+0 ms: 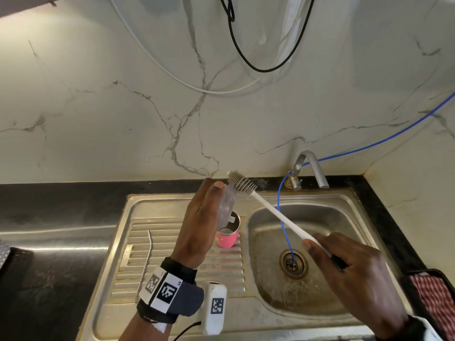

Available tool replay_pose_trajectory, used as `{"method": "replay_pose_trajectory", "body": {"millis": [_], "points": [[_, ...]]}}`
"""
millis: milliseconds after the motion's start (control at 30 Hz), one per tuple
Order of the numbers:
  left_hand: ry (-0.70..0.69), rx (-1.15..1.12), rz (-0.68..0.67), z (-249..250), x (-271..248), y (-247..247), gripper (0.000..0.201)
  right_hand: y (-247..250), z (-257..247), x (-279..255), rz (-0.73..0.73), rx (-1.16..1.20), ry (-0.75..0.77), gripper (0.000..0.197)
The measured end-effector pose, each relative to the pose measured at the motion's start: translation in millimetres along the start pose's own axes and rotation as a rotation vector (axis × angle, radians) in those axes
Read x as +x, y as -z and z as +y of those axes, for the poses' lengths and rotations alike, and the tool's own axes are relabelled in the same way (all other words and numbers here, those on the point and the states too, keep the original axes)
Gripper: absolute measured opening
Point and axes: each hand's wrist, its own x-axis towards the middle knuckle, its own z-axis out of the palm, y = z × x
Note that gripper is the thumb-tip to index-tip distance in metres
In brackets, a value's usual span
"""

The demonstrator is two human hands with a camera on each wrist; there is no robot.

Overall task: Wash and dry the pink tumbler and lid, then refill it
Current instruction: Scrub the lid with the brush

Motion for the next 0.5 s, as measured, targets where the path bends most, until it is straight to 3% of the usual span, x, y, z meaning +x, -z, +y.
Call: {"method": "replay_pose_trajectory", "body": {"millis": [100, 233, 367, 500], "points": [[0.009, -0.016, 0.047, -0.1, 4.0, 1.8, 0.055, 0.8, 0.9, -3.6, -0.002, 0.017, 0.055, 0.021], [0.01, -0.006, 0.069, 0.9, 6.0, 0.0, 0.039, 2.5, 1.6, -4.2, 0.011, 0.039, 0.076, 0.026], [-0.044, 0.006, 0.058, 1.0, 3.6, -0.9, 0.05, -3.4, 8.8, -2.9, 0.008, 0.031, 0.007, 0.02], [-0.04, -0.025, 0.101, 3.9, 4.1, 1.7, 0.021, -7.4, 15.6, -9.5, -0.038, 0.027, -0.08, 0.009]]}}
